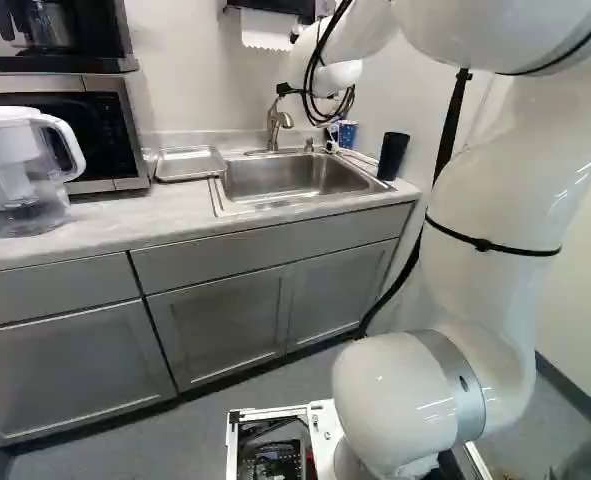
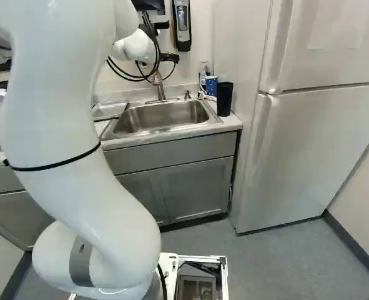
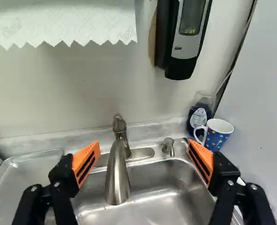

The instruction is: Rinse the cup and place it in the tray

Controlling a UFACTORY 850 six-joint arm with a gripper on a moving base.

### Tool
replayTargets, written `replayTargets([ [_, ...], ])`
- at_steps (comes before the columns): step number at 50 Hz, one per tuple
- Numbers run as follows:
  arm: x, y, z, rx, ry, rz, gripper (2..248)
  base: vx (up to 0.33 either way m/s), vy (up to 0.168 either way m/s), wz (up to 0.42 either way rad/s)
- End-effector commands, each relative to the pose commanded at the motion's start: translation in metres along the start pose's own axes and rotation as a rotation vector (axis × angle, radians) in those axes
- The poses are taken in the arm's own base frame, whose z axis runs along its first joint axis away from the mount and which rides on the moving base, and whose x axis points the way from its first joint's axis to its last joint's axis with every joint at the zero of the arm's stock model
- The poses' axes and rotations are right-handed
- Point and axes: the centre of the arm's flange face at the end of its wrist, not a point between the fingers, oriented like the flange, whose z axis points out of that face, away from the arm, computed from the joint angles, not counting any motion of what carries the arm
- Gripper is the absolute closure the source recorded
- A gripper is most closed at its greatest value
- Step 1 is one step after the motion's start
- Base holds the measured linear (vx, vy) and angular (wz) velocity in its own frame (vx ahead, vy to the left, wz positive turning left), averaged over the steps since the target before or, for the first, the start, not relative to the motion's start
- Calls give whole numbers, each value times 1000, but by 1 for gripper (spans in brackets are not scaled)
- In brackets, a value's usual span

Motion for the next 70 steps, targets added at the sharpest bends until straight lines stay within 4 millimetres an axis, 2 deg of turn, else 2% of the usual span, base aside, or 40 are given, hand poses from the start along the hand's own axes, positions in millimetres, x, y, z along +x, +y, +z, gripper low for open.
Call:
replayTargets([
  [25, 5, -3, 42, 4, -2, -1, 3, 0, 0, 0],
  [70, 4, -1, 83, 1, -48, 0, 3, 0, 0, 0],
])
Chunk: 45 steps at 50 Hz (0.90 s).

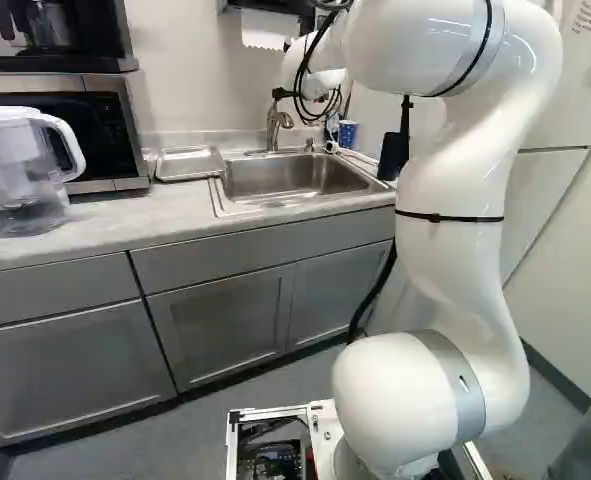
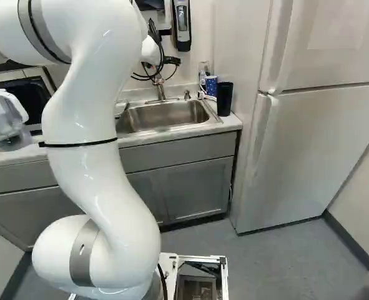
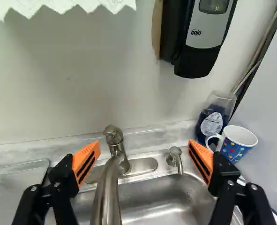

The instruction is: Rinse the cup and place it in the tray

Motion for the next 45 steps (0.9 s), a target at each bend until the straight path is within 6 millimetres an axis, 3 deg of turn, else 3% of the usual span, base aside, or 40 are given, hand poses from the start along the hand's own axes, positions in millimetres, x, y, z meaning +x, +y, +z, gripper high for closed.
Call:
replayTargets([
  [45, -2, 1, 27, -2, -47, 1, 3, 0, 0, 0],
])
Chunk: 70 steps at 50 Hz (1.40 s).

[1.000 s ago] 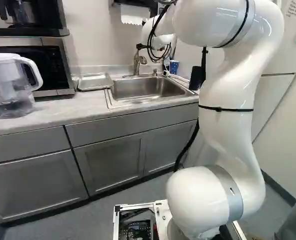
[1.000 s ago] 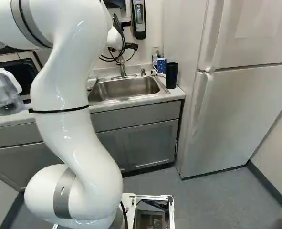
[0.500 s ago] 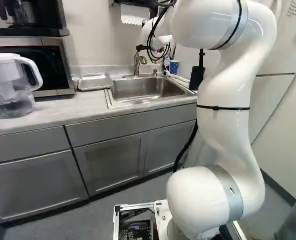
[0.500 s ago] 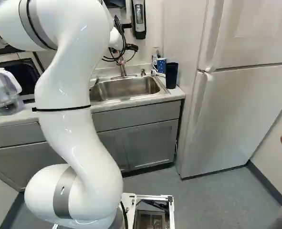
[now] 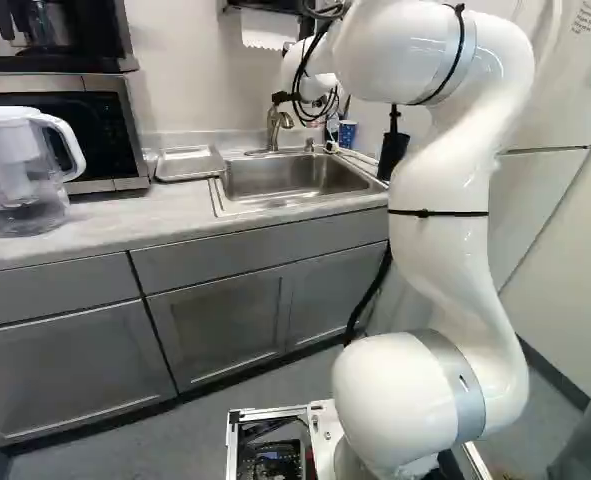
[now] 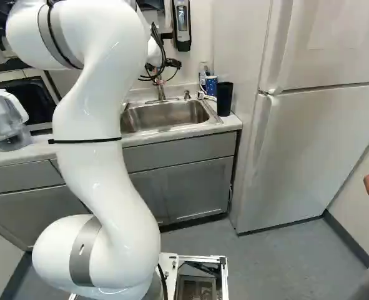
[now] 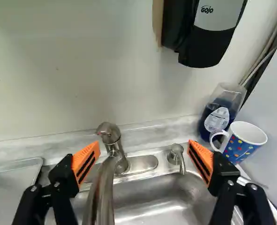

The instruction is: Rinse the cup and place it in the tray

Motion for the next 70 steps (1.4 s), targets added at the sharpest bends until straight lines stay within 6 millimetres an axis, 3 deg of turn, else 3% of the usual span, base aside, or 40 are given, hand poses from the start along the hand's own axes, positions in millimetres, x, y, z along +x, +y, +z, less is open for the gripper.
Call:
replayTargets([
  [22, 3, 1, 19, -1, 13, 0, 3, 0, 0, 0],
  [70, 10, 6, 21, -8, 93, 2, 3, 0, 0, 0],
])
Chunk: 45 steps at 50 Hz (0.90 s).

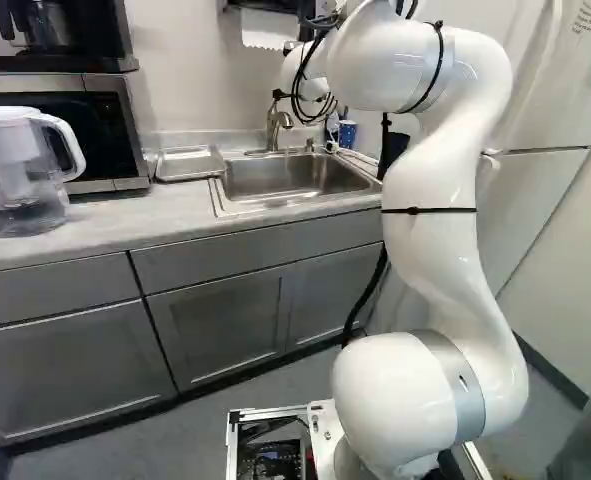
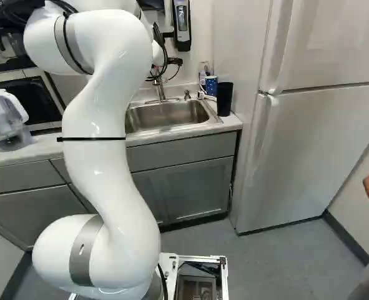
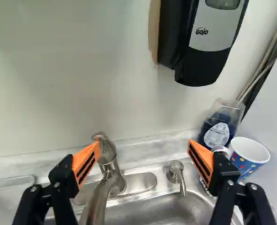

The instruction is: Rinse the cup and place it in the tray

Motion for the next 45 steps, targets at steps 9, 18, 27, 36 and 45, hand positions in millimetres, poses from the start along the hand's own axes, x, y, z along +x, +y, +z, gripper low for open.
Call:
replayTargets([
  [9, 1, 1, 2, -1, 12, 0, 3, 0, 0, 0],
  [18, 1, 1, 2, -1, 12, 0, 3, 0, 0, 0],
  [27, 1, -1, -3, 1, 8, 0, 3, 0, 0, 0],
  [36, 0, -5, -18, 7, -3, -2, 3, 0, 0, 0],
  [45, -2, -10, -36, 14, -14, -3, 3, 0, 0, 0],
])
